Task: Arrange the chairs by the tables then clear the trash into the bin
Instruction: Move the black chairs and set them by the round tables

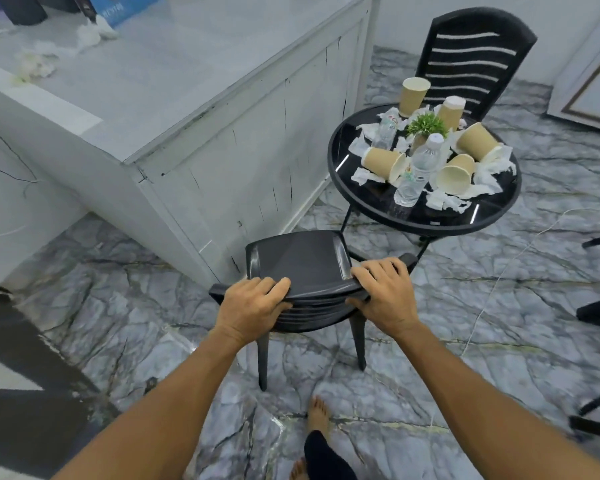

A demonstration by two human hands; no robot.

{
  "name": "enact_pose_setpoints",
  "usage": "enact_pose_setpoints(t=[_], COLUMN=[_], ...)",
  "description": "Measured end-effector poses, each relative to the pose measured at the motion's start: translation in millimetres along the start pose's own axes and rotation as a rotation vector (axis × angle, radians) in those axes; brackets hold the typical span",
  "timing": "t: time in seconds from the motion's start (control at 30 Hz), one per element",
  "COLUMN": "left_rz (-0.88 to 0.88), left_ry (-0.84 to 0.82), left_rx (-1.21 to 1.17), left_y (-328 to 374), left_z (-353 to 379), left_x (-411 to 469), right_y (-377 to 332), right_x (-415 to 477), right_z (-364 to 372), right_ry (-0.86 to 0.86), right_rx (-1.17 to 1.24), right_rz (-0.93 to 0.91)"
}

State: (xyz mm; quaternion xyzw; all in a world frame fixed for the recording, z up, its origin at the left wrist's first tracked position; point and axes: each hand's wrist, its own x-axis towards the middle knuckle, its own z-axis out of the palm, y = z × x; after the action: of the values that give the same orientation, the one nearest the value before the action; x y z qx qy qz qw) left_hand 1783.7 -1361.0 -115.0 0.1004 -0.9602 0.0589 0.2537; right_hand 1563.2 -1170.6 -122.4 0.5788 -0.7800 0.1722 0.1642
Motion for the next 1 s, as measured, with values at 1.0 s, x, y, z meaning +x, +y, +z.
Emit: enact_pose_setpoints(t=[1.0], left_rz=[0.445], left_ry=[-0.173], left_rx=[-0.432], left_y=[-50], left_z=[22], left_x=[264], right_y=[84], right_x=[67], right_z=[-88], right_ry=[0.240], right_rx=[-0.063], right_rz=[0.379])
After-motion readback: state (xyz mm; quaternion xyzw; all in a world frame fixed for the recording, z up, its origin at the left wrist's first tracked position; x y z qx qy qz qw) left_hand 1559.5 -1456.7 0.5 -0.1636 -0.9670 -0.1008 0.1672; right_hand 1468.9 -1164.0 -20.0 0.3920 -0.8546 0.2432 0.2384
